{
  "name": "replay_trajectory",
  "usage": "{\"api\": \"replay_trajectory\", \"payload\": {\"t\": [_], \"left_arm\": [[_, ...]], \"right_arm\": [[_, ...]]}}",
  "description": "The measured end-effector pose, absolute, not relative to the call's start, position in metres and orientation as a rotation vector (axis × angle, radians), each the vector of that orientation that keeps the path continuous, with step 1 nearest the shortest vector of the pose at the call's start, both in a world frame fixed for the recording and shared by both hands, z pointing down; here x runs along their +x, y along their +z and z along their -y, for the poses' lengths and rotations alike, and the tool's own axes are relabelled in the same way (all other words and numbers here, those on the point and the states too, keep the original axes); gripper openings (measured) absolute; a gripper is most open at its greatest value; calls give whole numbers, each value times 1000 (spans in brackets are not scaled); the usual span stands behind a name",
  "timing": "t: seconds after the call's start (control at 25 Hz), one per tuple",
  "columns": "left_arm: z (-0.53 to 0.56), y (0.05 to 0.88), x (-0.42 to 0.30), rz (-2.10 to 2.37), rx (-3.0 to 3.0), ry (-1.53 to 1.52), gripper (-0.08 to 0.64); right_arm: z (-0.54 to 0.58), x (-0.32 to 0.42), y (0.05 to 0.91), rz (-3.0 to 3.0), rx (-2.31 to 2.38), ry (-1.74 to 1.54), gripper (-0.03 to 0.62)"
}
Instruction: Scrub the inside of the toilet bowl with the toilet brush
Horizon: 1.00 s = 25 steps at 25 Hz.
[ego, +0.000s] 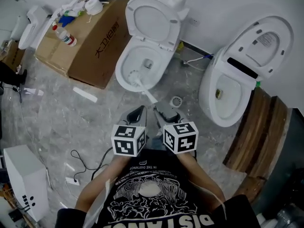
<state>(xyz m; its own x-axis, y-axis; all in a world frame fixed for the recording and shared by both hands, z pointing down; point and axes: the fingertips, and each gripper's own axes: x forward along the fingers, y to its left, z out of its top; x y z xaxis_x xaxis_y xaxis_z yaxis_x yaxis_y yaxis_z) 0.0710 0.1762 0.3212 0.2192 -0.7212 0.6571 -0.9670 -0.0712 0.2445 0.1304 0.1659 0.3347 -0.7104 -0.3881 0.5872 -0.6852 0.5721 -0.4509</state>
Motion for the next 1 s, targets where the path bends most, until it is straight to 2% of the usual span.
{"api": "replay_trajectory", "payload": {"t": [0.52,1.0], "left_arm": [[-136,327,78,1523,1914,563,-8],[-87,363,20,1389,1894,579,-8]], "right_arm": [[-133,152,351,2332,971,1033,150],[-99,99,390,2189,998,1089,152]]}}
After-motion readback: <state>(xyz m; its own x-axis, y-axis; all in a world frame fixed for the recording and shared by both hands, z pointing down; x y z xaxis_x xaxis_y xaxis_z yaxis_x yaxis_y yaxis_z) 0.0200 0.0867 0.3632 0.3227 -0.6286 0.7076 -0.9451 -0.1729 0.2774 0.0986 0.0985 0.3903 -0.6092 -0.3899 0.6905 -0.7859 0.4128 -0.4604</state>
